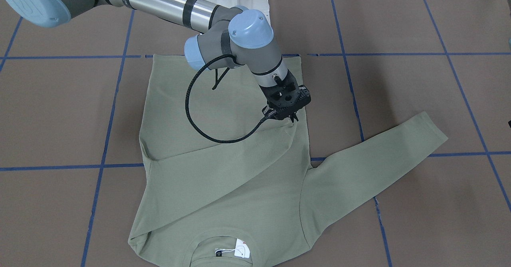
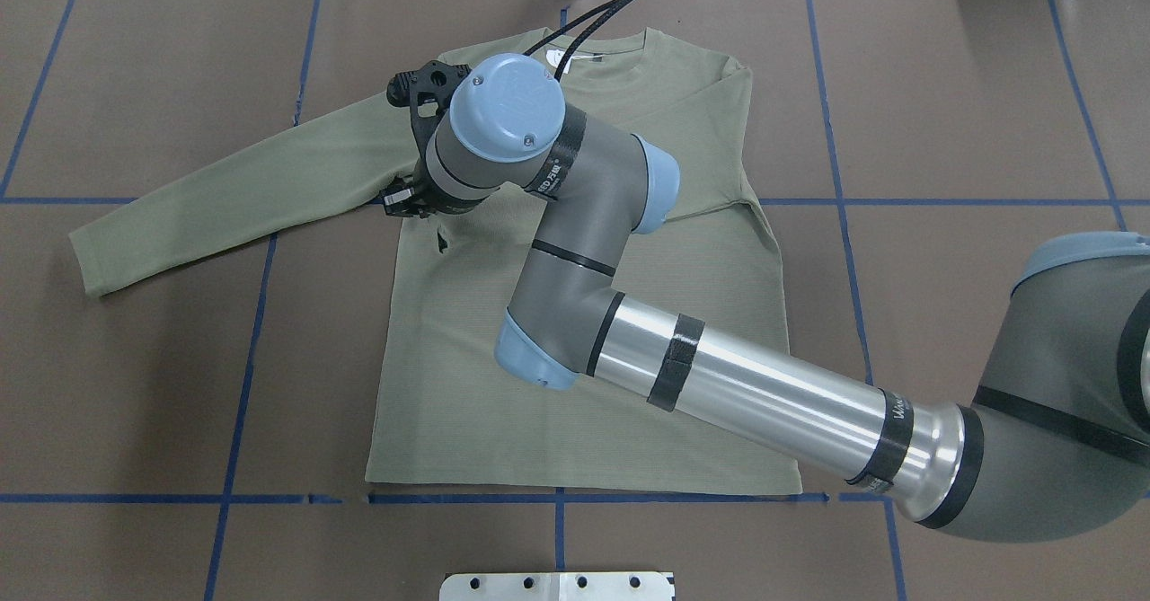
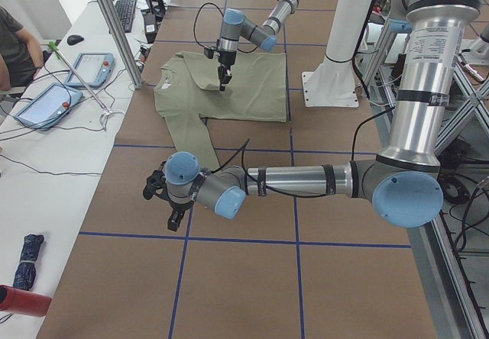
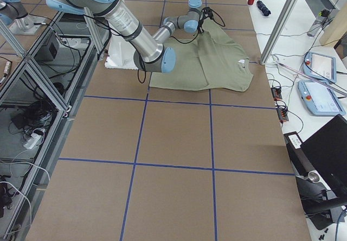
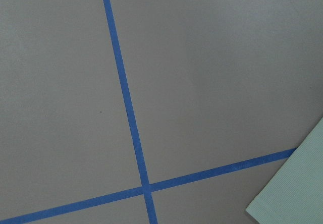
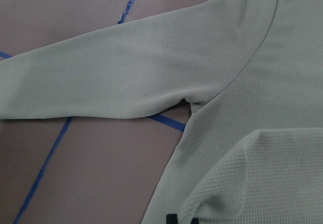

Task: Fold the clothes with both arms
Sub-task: 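Carry the sleeve with the right gripper across the shirt toward the other sleeve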

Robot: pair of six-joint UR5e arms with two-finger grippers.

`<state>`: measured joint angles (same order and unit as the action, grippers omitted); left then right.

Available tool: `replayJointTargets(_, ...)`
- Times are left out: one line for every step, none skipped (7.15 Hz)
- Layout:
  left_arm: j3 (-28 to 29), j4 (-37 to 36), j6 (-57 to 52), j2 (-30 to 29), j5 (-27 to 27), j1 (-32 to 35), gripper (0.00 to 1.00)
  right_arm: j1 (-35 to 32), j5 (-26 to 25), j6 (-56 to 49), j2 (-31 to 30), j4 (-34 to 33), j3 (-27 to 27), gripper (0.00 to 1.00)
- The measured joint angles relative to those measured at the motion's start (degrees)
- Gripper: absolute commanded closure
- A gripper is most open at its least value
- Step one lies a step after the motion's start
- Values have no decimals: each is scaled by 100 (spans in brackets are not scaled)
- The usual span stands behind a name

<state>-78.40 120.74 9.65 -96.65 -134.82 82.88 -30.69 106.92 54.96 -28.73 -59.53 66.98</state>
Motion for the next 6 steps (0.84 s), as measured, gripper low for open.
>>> replayJointTargets(3,1,-6,-10,2,1,0,20,-62,195,187,-2,-54,0)
replayJointTargets(26,2,-12,-26,4,5,0,84,-198,615,407,-11,-167,0)
replayJointTargets(70,4,-13,-40,2,7,0,174,-364,1045,533,-22,-249,0)
replayJointTargets(107,8,-5,-49,1,8,0,220,-493,1355,577,-49,-282,0)
replayJointTargets(132,12,12,-58,0,7,0,222,-543,1493,583,-179,-273,0)
replayJointTargets(136,65,182,-76,4,0,0,171,-531,1541,568,-551,-173,0)
